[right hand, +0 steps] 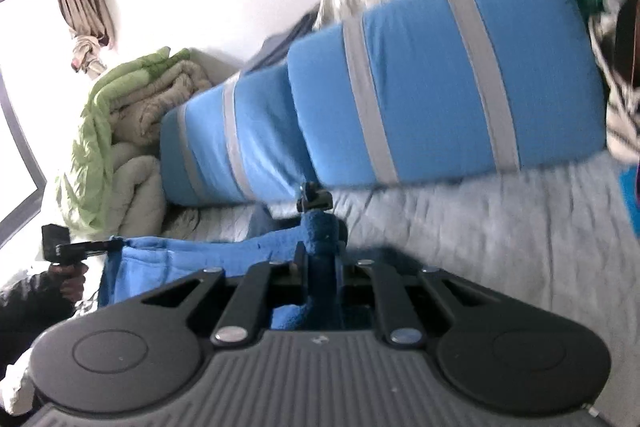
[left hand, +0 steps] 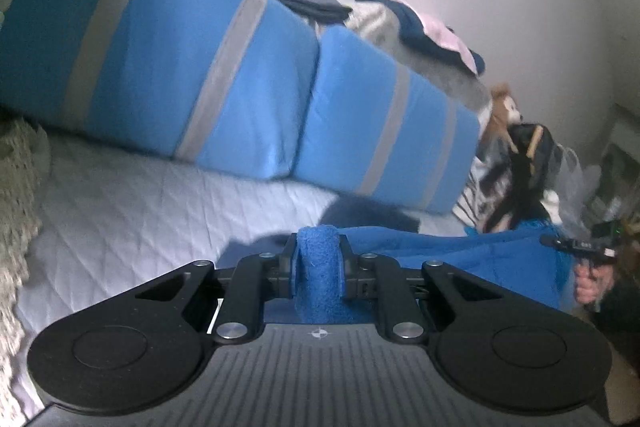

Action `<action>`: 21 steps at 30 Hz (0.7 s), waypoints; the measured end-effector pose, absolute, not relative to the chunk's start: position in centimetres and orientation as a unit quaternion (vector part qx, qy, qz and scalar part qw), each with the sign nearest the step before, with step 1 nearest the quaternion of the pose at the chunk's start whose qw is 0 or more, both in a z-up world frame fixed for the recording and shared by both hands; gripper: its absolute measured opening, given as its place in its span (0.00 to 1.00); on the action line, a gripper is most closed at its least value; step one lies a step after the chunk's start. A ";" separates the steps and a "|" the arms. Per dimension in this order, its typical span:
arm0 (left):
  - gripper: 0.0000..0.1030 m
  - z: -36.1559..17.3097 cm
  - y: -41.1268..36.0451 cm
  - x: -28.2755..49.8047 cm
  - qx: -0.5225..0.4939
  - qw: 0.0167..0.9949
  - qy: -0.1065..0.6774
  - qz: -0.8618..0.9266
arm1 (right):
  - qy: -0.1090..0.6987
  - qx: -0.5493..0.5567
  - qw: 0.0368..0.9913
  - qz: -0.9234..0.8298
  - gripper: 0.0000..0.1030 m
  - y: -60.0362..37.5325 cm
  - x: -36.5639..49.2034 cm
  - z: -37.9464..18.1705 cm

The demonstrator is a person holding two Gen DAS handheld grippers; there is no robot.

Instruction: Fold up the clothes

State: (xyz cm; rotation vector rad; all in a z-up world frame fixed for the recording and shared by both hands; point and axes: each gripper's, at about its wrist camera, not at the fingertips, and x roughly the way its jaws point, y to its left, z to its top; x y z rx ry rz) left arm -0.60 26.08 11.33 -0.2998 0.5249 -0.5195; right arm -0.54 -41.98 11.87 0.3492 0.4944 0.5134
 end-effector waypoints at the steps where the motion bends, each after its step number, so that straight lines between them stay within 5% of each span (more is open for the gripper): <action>1: 0.16 11.5 25.8 0.0 -0.143 0.925 0.253 -0.246 | 0.238 0.169 0.925 0.243 0.12 -41.9 0.1 12.1; 21: 0.16 3.8 23.2 13.2 -0.140 0.926 0.320 -0.146 | 0.306 0.156 0.932 0.117 0.11 -39.3 14.1 4.5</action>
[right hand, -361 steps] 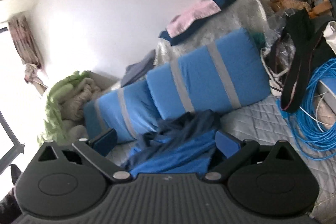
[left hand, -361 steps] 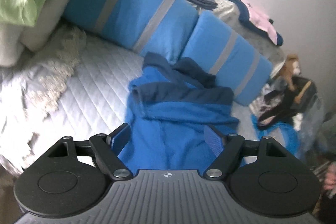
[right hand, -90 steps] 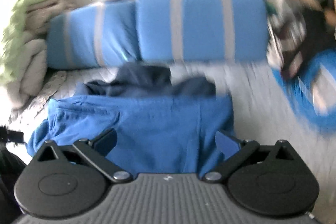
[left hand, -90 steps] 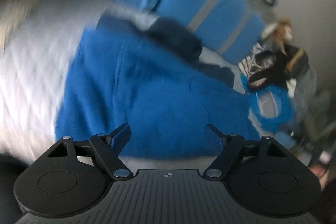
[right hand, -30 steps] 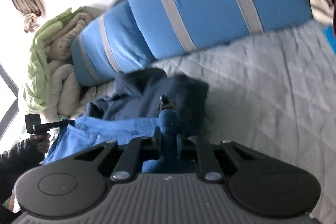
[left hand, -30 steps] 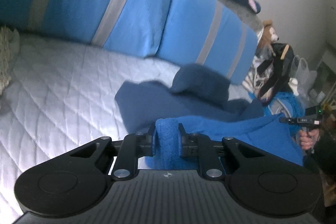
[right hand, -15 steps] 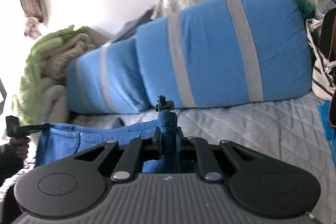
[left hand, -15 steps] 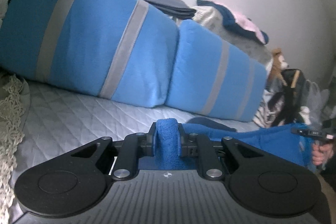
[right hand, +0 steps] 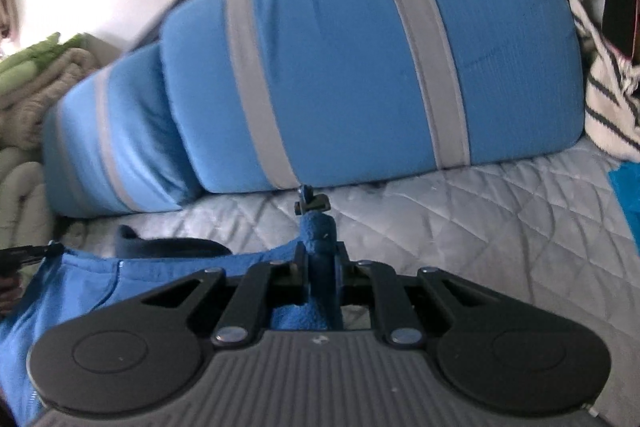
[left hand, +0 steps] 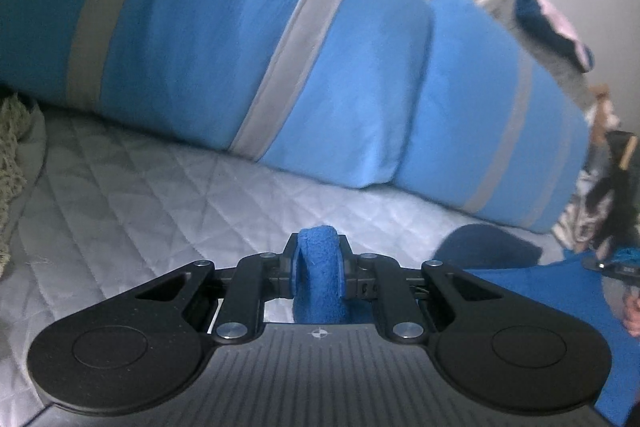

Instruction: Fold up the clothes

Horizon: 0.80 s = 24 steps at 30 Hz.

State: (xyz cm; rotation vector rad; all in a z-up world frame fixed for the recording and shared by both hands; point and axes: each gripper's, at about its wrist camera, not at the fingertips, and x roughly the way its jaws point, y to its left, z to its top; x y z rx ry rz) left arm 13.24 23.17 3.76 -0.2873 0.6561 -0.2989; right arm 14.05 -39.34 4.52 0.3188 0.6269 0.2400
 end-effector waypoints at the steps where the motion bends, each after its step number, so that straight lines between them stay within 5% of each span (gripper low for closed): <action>1: 0.16 3.4 23.0 13.7 -0.136 0.925 0.325 -0.141 | 0.312 0.154 0.931 0.111 0.11 -39.2 14.7 4.0; 11: 0.16 1.5 21.0 15.3 -0.071 0.927 0.352 -0.106 | 0.345 0.108 0.929 0.076 0.11 -37.3 17.0 1.2; 24: 0.16 10.9 23.8 7.0 -0.081 0.946 0.262 -0.172 | 0.245 0.106 0.955 0.128 0.11 -38.4 8.9 9.6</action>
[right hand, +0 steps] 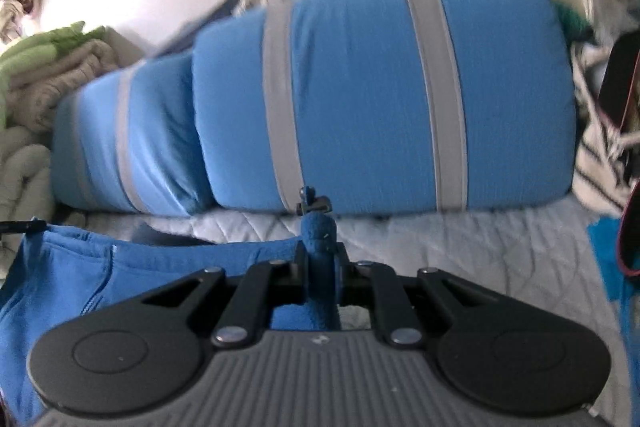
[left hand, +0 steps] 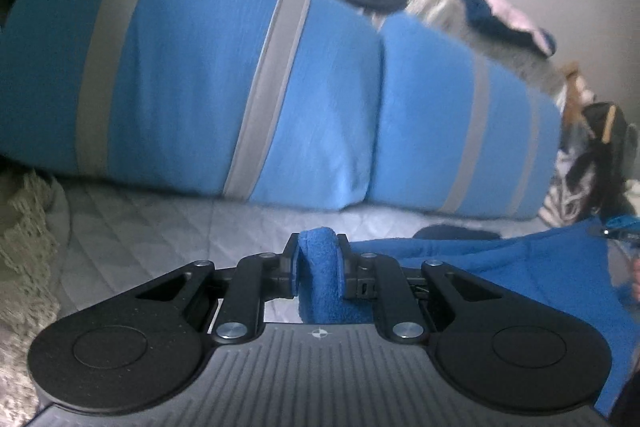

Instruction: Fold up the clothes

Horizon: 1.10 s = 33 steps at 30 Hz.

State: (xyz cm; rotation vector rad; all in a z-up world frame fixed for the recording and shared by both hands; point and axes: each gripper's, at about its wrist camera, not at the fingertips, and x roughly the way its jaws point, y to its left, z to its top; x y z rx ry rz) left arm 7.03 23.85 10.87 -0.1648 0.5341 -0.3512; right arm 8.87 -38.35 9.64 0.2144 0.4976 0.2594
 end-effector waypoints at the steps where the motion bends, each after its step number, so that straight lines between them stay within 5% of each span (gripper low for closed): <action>1: 0.16 11.3 23.9 6.9 -0.081 0.947 0.258 -0.172 | 0.240 0.106 0.956 0.130 0.11 -38.5 8.5 10.2; 10: 0.16 11.3 22.6 9.5 -0.066 0.953 0.258 -0.148 | 0.234 0.101 0.960 0.117 0.11 -38.2 9.8 10.6; 29: 0.16 0.4 21.0 19.5 -0.048 0.939 0.333 -0.069 | 0.316 0.103 0.941 0.069 0.12 -37.7 19.7 0.1; 31: 0.02 -0.2 21.3 19.9 -0.049 0.939 0.337 -0.051 | 0.321 0.098 0.940 0.069 0.12 -37.5 20.1 -0.4; 33: 0.00 -0.6 22.0 20.2 -0.056 0.939 0.340 -0.021 | 0.327 0.094 0.938 0.067 0.12 -37.3 20.3 -0.8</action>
